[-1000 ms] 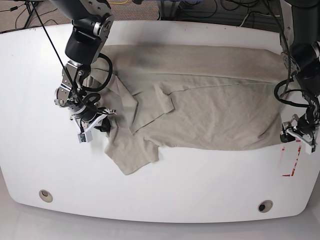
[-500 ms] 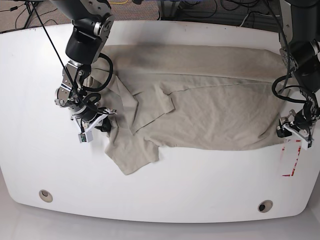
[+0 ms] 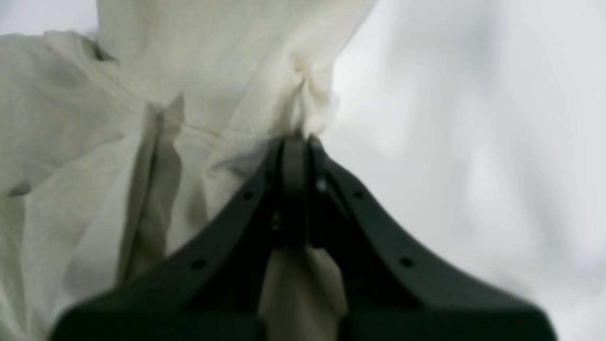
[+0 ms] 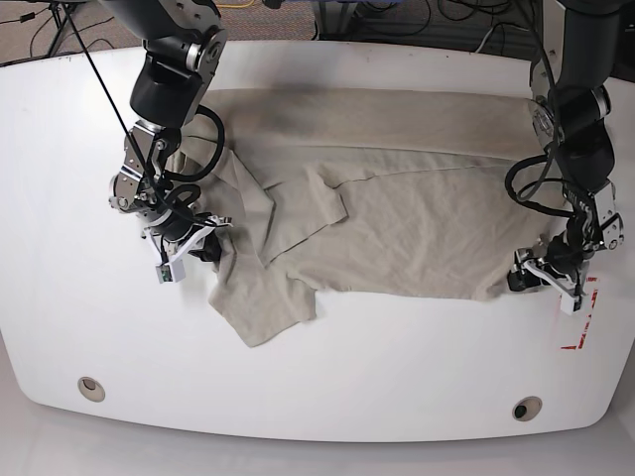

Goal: Layout the t-shirt on the table in an organized manner, then fold the t-shirt properly
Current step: 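Lower the left gripper to the shirt hem and grasp it, then lift the shirt with both grippers and stretch it between them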

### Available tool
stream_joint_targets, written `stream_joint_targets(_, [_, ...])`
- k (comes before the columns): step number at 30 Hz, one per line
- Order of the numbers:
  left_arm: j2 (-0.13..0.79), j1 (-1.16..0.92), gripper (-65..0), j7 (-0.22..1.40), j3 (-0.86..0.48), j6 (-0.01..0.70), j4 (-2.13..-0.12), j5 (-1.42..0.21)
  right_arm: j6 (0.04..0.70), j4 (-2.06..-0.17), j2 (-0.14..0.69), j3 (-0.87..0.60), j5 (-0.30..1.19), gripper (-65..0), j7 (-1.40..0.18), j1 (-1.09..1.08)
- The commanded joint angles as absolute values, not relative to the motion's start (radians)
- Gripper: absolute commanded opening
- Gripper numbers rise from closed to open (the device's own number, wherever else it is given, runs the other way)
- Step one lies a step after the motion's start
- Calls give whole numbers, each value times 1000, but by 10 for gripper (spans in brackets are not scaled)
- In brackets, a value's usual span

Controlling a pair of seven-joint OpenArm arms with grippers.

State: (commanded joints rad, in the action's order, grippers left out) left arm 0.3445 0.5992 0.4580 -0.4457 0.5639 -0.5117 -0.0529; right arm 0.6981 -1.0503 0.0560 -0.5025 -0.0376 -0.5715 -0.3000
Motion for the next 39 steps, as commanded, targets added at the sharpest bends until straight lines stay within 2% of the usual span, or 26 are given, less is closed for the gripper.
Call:
stream_joint_targets(3, [344,599,-439,456,-446,510,-512,-53,698,-1050,56,-503,-38,-650,-572,-300])
stream_joint_targets(5, [344,599,-557,444,-446,473,-512,-53,698,-1050,56,-503,-38,-650,-572,-300])
stream_joint_targets(7, [344,598,-633,423,-444,456,-512,-53,698,-1052,56,-503,-38,-650,-572,-302])
stream_joint_targets(8, [344,598,-650,414,-443,455,-512,-53,698,-1052,56,-501,-38,-650,-572,-303])
stream_joint_targets(15, [349,599,-650,412,-443,461,-524,-58,698,-1087,59,-424,-38,-650,-572,-300])
stream_joint_targets(18, [349,595,-650,420,-443,487,-570,-58,698,-1142,58,-400,-38,-650,-573,-291])
stream_joint_targets(27, [346,561,-650,510,-449,555,-773,-59,698,-1343,56,-354,-36,-650,-704,-260])
stream_joint_targets(34, [343,519,-650,573,-450,562,-932,-64,698,-1486,56,-351,-36,-650,-759,-237])
stream_joint_targets(39, [348,503,-650,641,-450,562,-1032,-162,698,-1570,62,-348,-38,-650,-822,-252])
